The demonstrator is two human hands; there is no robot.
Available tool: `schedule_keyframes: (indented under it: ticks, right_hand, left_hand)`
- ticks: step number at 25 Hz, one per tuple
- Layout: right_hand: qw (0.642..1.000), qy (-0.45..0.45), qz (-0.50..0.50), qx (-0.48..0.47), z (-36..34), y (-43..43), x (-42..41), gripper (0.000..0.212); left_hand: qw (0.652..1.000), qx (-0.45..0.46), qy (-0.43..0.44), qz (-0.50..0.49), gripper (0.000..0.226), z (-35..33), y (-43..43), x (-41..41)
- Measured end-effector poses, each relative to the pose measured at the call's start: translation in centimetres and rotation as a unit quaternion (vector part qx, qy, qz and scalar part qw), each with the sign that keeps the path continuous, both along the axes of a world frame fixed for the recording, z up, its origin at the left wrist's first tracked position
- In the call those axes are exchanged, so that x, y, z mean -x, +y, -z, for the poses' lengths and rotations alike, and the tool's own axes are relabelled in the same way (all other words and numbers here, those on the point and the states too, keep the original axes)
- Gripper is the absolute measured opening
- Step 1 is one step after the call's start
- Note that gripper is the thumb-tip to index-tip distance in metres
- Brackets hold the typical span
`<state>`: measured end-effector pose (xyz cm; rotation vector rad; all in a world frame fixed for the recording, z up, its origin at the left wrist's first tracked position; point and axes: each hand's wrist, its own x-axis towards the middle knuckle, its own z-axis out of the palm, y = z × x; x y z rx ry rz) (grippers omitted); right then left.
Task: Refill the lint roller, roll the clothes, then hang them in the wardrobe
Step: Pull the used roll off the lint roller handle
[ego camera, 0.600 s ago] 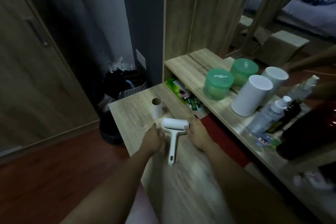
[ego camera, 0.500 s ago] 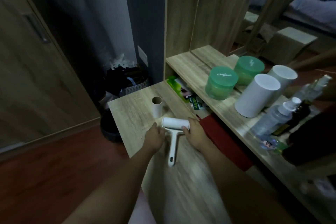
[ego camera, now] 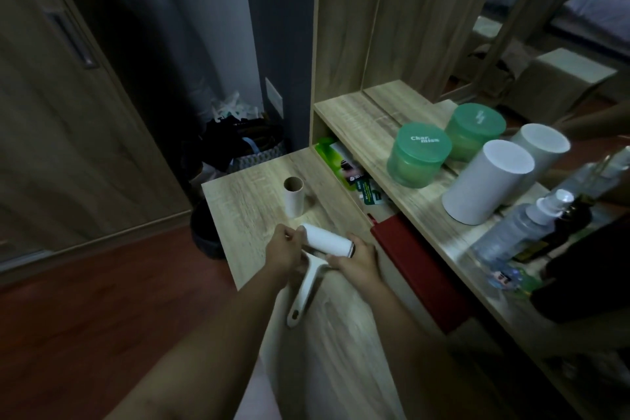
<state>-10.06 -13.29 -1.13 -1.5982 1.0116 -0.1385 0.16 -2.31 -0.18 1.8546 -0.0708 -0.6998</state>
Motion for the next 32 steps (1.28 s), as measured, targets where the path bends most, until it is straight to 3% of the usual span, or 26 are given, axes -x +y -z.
schedule_keyframes:
  ticks: [5, 7, 9, 11, 13, 22, 29, 32]
  right_hand:
    - [0.989, -0.081, 0.033, -0.119, -1.7, 2.1, 2.8, 0.048]
    - [0.985, -0.108, 0.032, -0.127, -3.0, 3.0, 4.1, 0.043]
    - [0.988, -0.120, 0.012, -0.094, -4.2, 4.1, 5.4, 0.057]
    - [0.989, -0.126, -0.006, -0.073, -5.4, 5.3, 6.6, 0.074]
    - [0.989, -0.140, -0.017, -0.054, -6.7, 6.5, 7.8, 0.078]
    - [0.964, -0.264, 0.043, 0.008, -12.7, 9.2, 11.0, 0.052]
    - [0.930, -0.341, 0.068, 0.118, -17.1, 9.8, 11.9, 0.059]
    - [0.922, -0.359, 0.062, 0.133, -18.2, 9.7, 12.1, 0.047]
  left_hand:
    - [0.993, 0.075, 0.021, 0.091, 0.017, -4.1, 1.1, -0.1]
    - [0.982, 0.063, 0.017, 0.177, 0.033, -6.5, 1.6, 0.2]
    - [0.965, 0.045, -0.002, 0.259, 0.042, -8.9, 2.2, 0.4]
    - [0.944, 0.043, -0.017, 0.327, 0.038, -11.1, 3.0, 0.7]
    - [0.925, 0.047, -0.033, 0.376, 0.032, -12.9, 3.9, 1.5]
    - [0.899, 0.109, -0.057, 0.420, 0.025, -18.5, 6.6, 3.3]
    - [0.889, 0.162, -0.092, 0.419, 0.024, -22.8, 7.8, 4.3]
    - [0.882, 0.193, -0.100, 0.418, 0.027, -23.9, 8.3, 4.6]
